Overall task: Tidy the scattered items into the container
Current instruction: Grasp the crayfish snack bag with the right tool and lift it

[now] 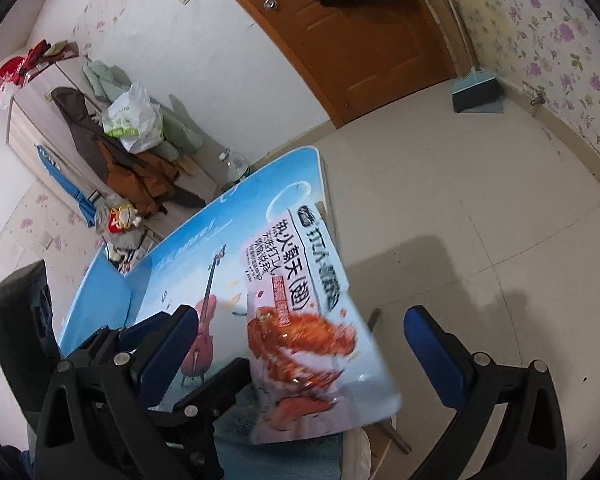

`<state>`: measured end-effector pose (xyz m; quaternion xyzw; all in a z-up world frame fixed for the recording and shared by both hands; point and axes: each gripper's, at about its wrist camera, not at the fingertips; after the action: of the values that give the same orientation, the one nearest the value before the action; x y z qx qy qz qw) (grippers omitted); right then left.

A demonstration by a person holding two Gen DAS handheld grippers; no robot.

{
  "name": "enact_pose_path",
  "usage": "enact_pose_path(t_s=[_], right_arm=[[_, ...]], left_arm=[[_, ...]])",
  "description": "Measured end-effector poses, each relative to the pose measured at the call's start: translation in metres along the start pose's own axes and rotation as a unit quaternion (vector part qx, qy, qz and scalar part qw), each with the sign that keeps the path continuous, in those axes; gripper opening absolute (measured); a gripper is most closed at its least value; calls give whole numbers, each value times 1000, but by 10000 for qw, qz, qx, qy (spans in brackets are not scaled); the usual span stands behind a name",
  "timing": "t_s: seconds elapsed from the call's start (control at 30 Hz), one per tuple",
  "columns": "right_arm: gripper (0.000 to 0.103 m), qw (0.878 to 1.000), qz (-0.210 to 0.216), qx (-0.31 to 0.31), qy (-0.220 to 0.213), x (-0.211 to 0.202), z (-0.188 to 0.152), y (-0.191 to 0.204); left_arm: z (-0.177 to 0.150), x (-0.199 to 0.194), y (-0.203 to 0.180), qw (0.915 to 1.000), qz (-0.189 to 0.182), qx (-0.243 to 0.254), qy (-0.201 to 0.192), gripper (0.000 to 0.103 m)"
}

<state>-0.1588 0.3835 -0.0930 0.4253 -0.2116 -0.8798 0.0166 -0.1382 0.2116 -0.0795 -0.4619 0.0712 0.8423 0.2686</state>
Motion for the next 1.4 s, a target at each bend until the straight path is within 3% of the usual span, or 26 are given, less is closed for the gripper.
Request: enact_pose_path(t_s=[0.43, 0.5, 0.6, 0.77, 0.87, 1.03, 1.4], right_arm=[[103, 10000, 36, 37, 26, 5, -2, 2], [101, 10000, 50, 64, 12, 6, -2, -1], [88, 10000, 32, 28, 16, 6, -2, -5], [87, 9999, -22, -117, -1, 5, -2, -4], [87, 9986, -347, -399, -66, 2, -3, 4], [87, 9849, -1000, -1361, -369, -7, -7, 25], [87, 9692, -1088, -2163, -455, -3, -10, 52]], left_arm=[[4, 7, -4, 9998, -118, -130, 39, 103], [4, 6, -5, 9999, -126, -114, 31, 103], [3, 2, -3, 9999, -93, -82, 9, 103], [0, 0, 10, 9998, 18, -208, 37, 103], [-3, -3, 18, 9996, 57, -284, 43, 103], [-6, -8, 25, 9994, 119, -311, 31, 103], [-15, -20, 35, 9996, 131, -243, 47, 103]])
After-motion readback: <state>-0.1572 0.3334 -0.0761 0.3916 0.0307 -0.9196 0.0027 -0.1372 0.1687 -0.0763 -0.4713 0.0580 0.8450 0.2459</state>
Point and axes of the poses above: each gripper's, at about its wrist camera, not at the fingertips, and x roughly the way its jaws point, y to its left, z to its top, and after that the axes turned 14 degrees about -z, right-handed
